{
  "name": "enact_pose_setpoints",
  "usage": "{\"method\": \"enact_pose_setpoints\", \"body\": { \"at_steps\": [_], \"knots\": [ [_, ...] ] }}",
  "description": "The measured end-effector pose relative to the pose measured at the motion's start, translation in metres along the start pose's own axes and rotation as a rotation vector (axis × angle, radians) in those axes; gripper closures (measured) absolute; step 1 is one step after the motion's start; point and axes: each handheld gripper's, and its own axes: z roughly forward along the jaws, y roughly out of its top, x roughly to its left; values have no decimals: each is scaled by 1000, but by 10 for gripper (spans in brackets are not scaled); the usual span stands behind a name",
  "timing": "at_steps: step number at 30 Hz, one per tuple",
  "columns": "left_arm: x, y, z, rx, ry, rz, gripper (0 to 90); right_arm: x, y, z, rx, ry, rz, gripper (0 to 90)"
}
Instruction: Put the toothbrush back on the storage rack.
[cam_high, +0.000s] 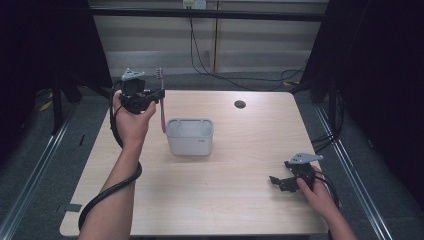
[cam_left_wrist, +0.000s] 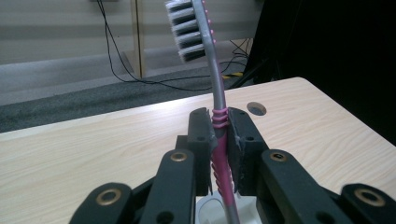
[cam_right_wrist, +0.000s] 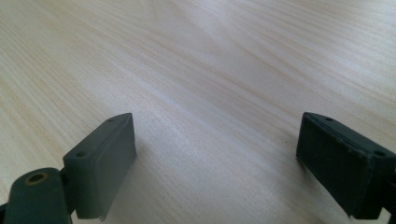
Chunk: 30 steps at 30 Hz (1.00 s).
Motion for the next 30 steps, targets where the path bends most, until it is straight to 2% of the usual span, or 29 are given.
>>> {"method": "enact_pose_setpoints", "body": {
  "at_steps": [8, 23, 30],
  "knots": [
    [0, -1, 5, -3, 9, 0, 807, 0, 0, 0, 0, 0, -1, 114],
    [2, -9, 15, -44, 45, -26, 806, 0, 0, 0, 0, 0, 1, 113],
    [0, -14, 23, -44, 40, -27, 807, 0, 0, 0, 0, 0, 0, 113]
  ]
}}
